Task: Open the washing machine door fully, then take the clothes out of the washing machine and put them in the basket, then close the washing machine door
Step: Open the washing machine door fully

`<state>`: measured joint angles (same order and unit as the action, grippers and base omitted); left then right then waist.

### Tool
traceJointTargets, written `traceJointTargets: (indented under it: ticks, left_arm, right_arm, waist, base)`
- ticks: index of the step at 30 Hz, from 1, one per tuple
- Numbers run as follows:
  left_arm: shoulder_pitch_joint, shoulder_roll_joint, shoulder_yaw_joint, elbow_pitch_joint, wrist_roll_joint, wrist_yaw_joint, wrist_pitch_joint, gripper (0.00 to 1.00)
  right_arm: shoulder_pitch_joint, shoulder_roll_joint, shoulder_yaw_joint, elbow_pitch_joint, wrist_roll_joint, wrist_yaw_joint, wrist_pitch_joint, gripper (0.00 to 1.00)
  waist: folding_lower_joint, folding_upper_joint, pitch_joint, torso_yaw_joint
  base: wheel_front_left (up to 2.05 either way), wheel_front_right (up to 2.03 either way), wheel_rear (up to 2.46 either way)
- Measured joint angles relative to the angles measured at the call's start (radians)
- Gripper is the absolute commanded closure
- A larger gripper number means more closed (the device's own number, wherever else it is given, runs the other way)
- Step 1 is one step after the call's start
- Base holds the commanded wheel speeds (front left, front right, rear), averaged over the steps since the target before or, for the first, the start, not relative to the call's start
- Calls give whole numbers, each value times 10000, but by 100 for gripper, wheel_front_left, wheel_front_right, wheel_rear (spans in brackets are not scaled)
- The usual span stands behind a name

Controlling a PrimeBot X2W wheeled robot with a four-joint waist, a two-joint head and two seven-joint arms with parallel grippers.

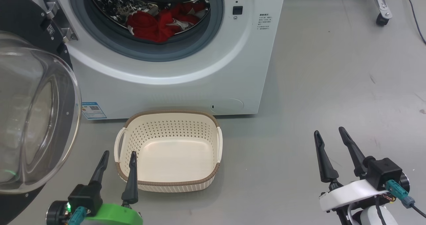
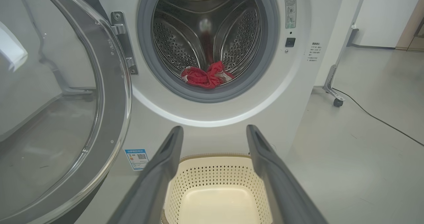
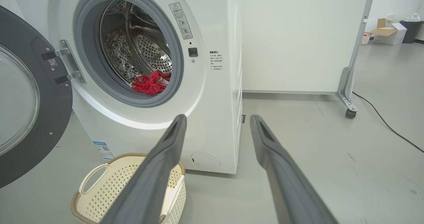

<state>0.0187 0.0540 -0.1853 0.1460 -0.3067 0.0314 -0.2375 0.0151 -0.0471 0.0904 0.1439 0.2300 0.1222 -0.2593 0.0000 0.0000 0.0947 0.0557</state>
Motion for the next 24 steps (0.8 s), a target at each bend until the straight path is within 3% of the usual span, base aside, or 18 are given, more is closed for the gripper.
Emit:
traceJointTargets:
  ticks: [24]
  left_arm:
    - [12,4,-117,-31,178,167,251,0]
  right_arm:
    - [149,35,-150,-84,0,0,0,0]
  waist:
    - [0,0,-158,-355]
  base:
    - [0,0,0]
